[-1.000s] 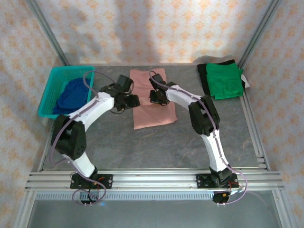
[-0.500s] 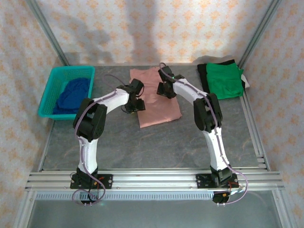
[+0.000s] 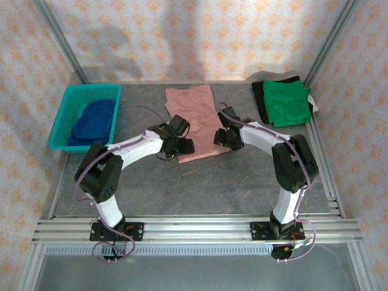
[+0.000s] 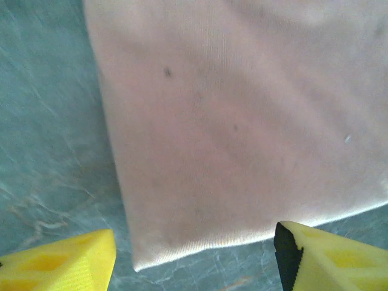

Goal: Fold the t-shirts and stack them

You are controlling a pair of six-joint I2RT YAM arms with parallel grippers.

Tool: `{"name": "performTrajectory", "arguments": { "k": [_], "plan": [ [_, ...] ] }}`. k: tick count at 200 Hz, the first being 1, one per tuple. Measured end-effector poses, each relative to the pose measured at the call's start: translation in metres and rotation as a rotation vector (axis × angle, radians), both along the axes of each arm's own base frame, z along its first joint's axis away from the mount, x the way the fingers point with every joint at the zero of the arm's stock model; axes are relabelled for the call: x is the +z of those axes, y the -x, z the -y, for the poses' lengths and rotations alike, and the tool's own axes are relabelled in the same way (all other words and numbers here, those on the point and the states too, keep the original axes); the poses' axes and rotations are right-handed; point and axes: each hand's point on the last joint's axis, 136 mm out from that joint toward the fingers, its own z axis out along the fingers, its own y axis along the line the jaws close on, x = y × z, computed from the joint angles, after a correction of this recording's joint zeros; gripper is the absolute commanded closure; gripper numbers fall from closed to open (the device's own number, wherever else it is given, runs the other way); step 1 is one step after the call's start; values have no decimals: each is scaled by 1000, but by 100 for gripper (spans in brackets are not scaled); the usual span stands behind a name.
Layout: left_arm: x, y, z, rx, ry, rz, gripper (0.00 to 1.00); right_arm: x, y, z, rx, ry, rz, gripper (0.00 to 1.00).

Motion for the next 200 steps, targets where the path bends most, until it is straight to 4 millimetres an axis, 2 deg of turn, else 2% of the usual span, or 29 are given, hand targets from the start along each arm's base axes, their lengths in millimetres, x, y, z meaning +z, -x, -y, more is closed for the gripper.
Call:
{"name": "performTrajectory", "arguments": {
  "k": [31,59,74,94,107,124,148,159,176,200],
  "plan": [
    [-34,10,-1,34,-5,-64,28,-12,-8,0,-9,-10,6,40],
    [-34,9,-1,60,8,-57,31,-17,-9,1,-23,-24,13,39],
    [-34,9,-3,75,11,-55,39,-23,-5,5,-33,-11,5,39],
    [-36,10,-6,91,0,-54,48,-19,-3,12,-54,10,22,38],
    [-36,10,-8,100,-6,-53,57,-18,1,17,-66,16,25,38],
    [-37,10,-11,111,-21,-55,62,-18,3,16,-70,-4,27,39],
    [-38,11,-15,117,-38,-57,79,-22,4,8,-74,-63,24,51],
    [-39,11,-15,115,-44,-57,88,-23,4,9,-92,-72,23,63],
    [-36,5,-3,103,-6,-40,100,-24,5,14,-113,-80,17,80],
    [-31,5,2,85,8,-24,100,-20,11,5,-124,-143,25,96]
  ]
}}
